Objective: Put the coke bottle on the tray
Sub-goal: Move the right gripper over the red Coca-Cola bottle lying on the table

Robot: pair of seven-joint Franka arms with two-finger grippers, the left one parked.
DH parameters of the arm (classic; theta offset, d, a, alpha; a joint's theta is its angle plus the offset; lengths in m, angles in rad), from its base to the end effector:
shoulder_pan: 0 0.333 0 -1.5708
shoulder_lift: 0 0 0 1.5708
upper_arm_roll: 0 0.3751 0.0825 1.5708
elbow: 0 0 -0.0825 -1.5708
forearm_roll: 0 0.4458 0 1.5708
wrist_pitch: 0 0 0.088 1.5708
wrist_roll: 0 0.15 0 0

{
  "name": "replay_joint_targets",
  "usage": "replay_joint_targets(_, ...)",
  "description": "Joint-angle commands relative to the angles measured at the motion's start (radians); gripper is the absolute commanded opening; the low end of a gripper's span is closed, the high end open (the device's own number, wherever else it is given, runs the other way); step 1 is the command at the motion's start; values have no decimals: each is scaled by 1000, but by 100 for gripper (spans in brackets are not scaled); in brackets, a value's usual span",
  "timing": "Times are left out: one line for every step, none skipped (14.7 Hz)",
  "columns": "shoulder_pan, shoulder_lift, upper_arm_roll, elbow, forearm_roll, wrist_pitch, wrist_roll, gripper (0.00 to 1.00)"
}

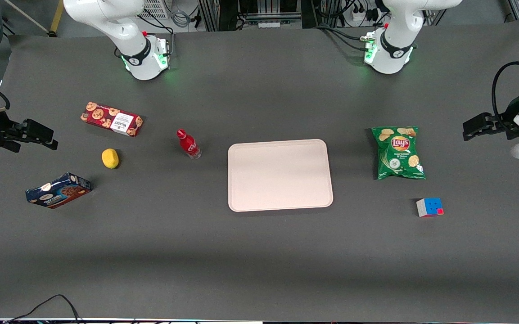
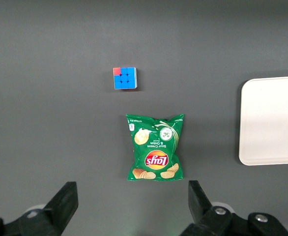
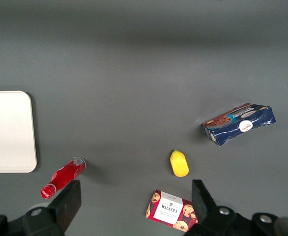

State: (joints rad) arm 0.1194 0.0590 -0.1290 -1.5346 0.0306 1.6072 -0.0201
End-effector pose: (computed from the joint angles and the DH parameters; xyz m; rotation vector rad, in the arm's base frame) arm 0.6420 0.0007 0.6264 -3.1187 -0.0154 -0.0225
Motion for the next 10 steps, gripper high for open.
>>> replay_joint_targets(3,18,0,36,-17,-24,-15,100)
replay_joint_targets(3,19,0,36,-17,-24,-15,100)
replay_joint_targets(3,21,0,37,-17,-24,-14,100)
replay_joint_targets(3,21,2,37,-15,-24,-14,100)
replay_joint_targets(3,21,2,39,-14,-24,-15,100)
replay_joint_targets(0,19,5,28,0,-24,-14,100)
replay_joint_targets(5,19,6,18,3,-24,-14,100)
replay_joint_targets(12,16,11,2,0,-24,-12,100)
replay_joint_targets(17,10,14,-27,-1,-17,-3,100)
replay_joint_targets(17,4,26,-65,-1,-9,20,100)
